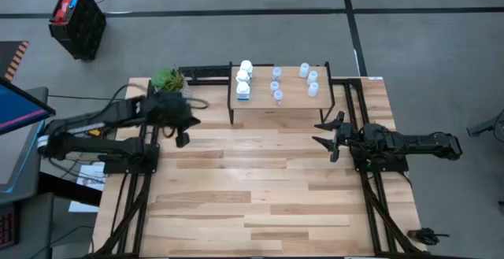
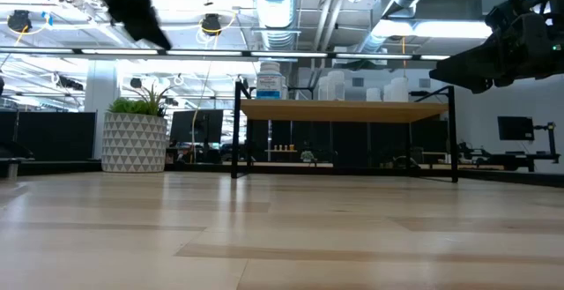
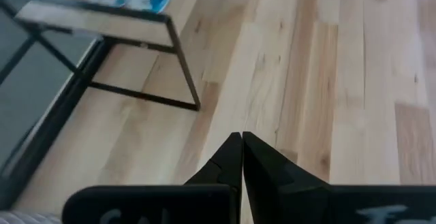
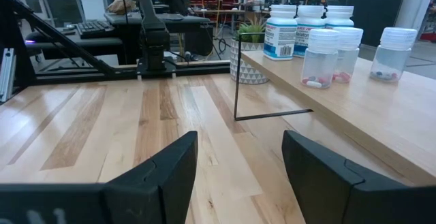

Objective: Pick and place medicine bottles onto shelf by color
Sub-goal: Return to Home Position

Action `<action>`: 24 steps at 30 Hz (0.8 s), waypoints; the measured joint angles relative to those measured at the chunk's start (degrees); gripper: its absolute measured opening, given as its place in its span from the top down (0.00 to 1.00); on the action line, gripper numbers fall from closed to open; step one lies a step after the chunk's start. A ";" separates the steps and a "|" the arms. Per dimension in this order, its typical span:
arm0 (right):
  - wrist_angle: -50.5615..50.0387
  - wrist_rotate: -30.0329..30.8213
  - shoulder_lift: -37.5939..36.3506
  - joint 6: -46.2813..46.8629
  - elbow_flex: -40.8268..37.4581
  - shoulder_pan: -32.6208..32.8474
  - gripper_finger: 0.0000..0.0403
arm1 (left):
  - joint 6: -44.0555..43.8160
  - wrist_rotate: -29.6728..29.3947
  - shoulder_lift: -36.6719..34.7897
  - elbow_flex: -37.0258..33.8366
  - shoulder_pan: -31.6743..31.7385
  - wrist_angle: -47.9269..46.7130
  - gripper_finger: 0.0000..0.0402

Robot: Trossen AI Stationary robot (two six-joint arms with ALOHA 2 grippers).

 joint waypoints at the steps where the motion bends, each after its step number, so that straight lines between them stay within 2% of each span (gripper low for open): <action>1: 0.00 0.00 0.01 0.00 -0.02 0.01 0.41 | -1.73 -0.75 -3.32 -3.20 -0.52 2.00 1.00; 6: 0.00 0.00 0.01 0.00 -0.01 0.01 0.41 | -7.73 -2.96 -20.16 -17.96 -4.95 14.94 1.00; 11: 0.00 0.00 0.01 0.00 0.00 0.01 0.41 | -9.32 -12.02 -36.81 -31.21 -9.85 24.64 1.00; 14: 0.00 0.00 0.01 0.00 -0.01 0.00 0.41 | -8.50 -14.42 -46.78 -38.59 -12.52 31.28 1.00; 17: 0.00 0.00 -0.06 -0.02 0.00 0.01 0.41 | -3.96 -13.92 -47.56 -42.95 -14.28 38.05 1.00; 20: -0.01 0.00 0.14 0.04 0.00 0.01 0.41 | -1.01 -10.92 -44.77 -44.81 -15.43 46.55 1.00; 24: -0.04 0.00 0.10 0.04 0.00 0.01 0.41 | -0.03 -5.48 -44.82 -46.12 -16.01 47.80 1.00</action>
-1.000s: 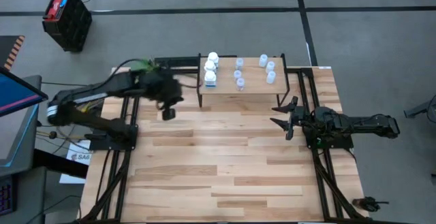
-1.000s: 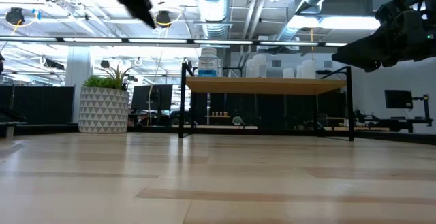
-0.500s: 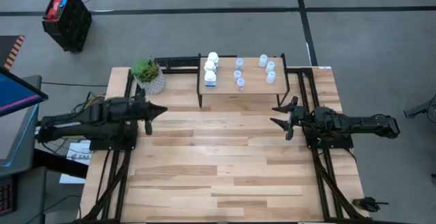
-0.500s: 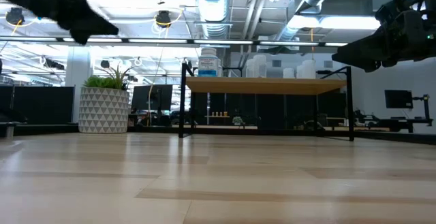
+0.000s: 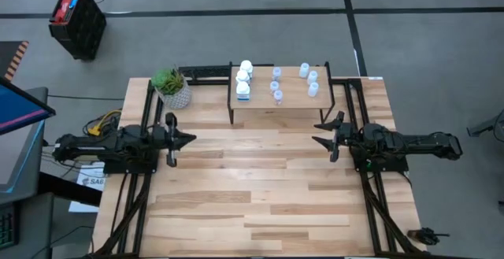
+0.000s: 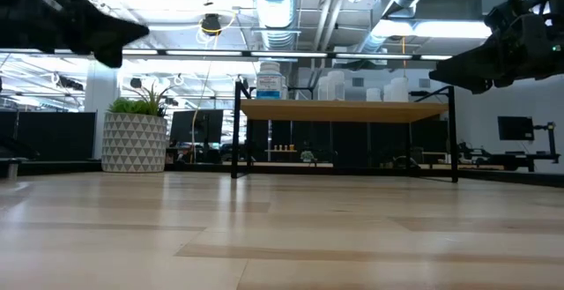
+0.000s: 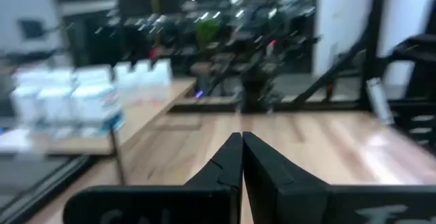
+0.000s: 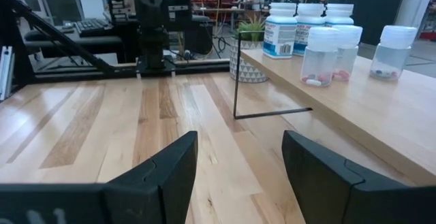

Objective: Pick and place medicine bottles onto shelf by color
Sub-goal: Return to Home Position

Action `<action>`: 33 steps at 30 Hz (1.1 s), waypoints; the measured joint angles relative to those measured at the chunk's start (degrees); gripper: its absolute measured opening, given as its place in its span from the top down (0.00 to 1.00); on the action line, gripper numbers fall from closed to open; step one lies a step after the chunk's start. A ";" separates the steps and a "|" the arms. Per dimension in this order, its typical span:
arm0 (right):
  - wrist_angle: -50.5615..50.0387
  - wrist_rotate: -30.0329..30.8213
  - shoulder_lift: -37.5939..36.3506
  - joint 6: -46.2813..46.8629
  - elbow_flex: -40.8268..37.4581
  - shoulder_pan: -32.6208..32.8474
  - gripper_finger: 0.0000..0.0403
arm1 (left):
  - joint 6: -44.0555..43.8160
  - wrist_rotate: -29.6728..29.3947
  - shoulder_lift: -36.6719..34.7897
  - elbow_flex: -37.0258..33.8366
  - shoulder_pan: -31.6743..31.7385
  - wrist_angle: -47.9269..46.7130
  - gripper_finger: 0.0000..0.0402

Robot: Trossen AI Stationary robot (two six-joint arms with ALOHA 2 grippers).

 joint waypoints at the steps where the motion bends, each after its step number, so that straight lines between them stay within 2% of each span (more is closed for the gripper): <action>1: 0.02 0.00 -0.02 -0.02 0.00 0.00 0.41 | 0.34 1.57 -0.27 -0.25 0.00 0.42 1.00; 5: 0.03 0.00 -0.08 -0.03 0.00 0.00 0.41 | -0.16 6.14 -1.29 -2.22 0.00 -3.41 1.00; 10: 0.04 0.00 -0.08 -0.09 0.00 0.00 0.41 | 0.27 9.51 0.48 -2.27 -0.52 -2.54 1.00; 18: 0.04 0.00 -0.08 -0.09 0.00 0.00 0.41 | -2.64 4.42 4.08 -2.23 -0.50 -3.11 1.00; 33: 0.04 0.00 -0.08 -0.07 0.00 0.00 0.41 | -2.80 4.61 4.20 -2.03 -0.50 -3.96 1.00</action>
